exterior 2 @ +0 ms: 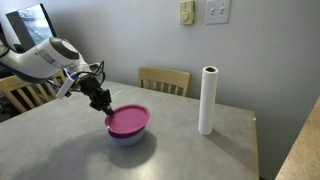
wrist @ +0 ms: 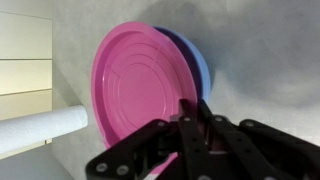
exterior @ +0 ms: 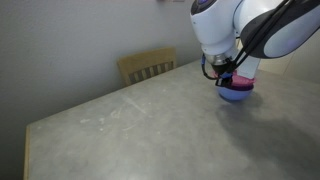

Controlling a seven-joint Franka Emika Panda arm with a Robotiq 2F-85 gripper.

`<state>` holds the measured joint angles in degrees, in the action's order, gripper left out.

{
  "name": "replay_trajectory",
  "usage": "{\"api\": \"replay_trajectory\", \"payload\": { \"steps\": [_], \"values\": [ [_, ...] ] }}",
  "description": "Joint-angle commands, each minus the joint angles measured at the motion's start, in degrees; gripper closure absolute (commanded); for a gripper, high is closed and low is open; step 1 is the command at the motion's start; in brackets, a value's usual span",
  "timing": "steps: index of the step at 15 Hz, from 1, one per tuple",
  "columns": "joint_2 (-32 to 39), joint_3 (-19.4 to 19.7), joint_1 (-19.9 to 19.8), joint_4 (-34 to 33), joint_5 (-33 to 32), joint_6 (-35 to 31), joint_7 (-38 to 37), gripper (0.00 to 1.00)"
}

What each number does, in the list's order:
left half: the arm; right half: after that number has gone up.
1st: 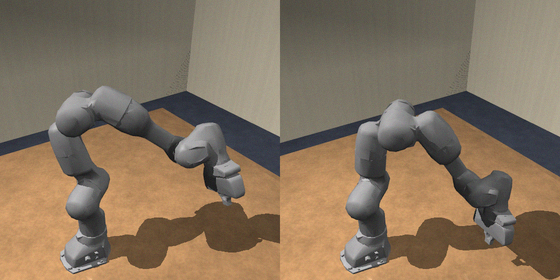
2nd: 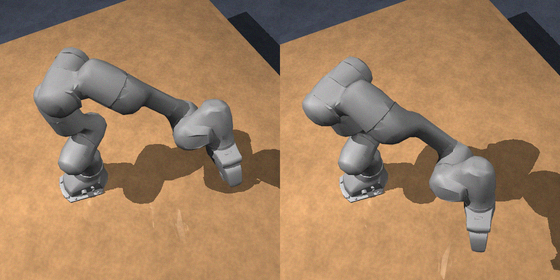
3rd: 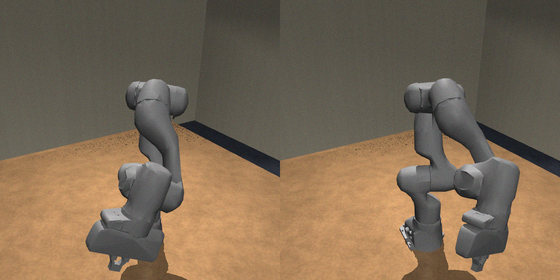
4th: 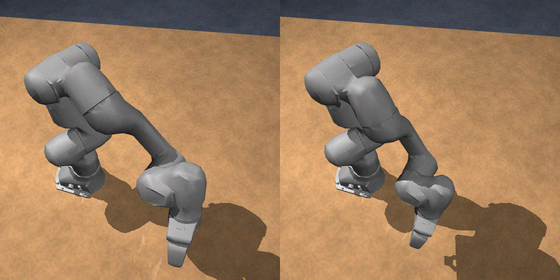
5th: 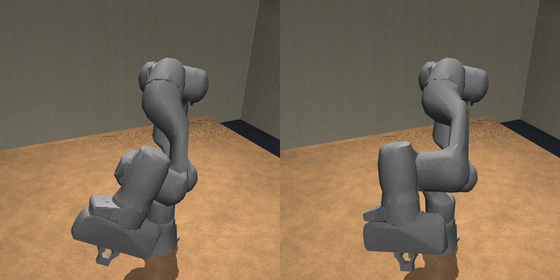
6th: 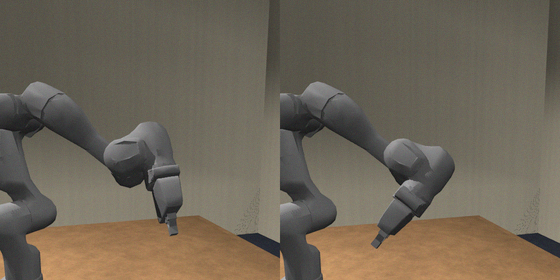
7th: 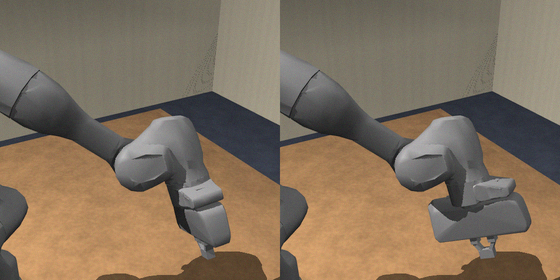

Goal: Pick up the lid and put it on the bowl, and then remove it and put it back on the table

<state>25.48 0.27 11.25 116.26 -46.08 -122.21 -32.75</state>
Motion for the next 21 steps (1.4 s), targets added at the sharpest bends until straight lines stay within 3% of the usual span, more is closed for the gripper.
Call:
{"api": "replay_trajectory", "payload": {
  "steps": [1,21],
  "values": [
    [0.81,0.3,0.37,0.52,-1.34,-1.35,-2.08,0.97],
    [1.21,0.63,0.43,2.13,-1.39,-1.12,-7.07,0.98]
  ]
}}
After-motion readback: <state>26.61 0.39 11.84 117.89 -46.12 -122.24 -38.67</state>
